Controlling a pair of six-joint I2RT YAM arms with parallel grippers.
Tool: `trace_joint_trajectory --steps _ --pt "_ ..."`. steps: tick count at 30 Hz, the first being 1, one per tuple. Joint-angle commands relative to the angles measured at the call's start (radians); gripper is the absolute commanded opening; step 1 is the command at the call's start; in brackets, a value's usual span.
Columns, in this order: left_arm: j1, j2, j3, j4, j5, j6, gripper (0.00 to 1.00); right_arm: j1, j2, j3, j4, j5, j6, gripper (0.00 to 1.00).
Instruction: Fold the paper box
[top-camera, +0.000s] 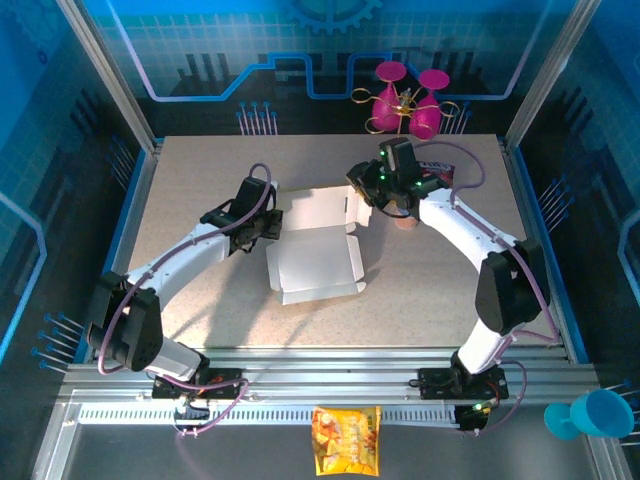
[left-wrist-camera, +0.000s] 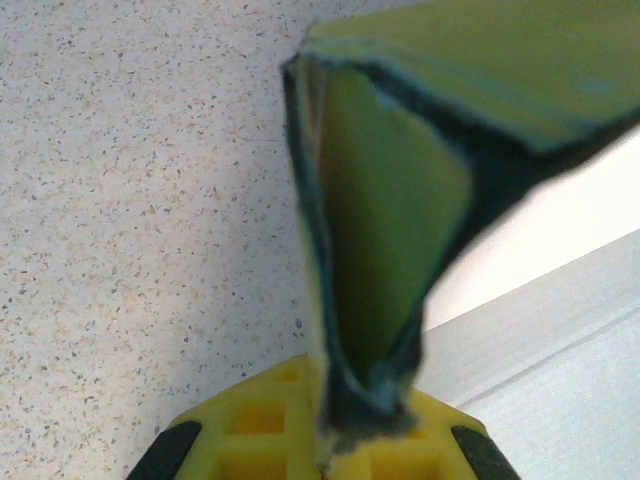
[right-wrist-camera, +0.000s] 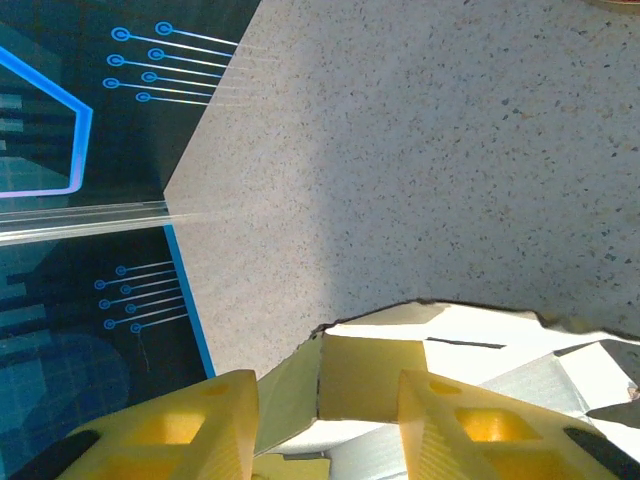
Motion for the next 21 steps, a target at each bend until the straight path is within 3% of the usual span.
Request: trace_joint_trajectory --steps 1,10,21 --pt "0.007 0.007 0.033 -0.006 0.03 0.016 0.0 0.015 -0.001 0.025 -0.013 -0.018 0.021 0.4" --pt "0.007 0.005 0.039 -0.005 0.031 0.012 0.0 0.027 0.036 0.037 0.028 -0.037 0.1 0.39" --pt "0.007 0.002 0.041 -0.005 0.025 0.004 0.0 0.032 0.038 0.003 0.088 -0.033 0.209 0.1"
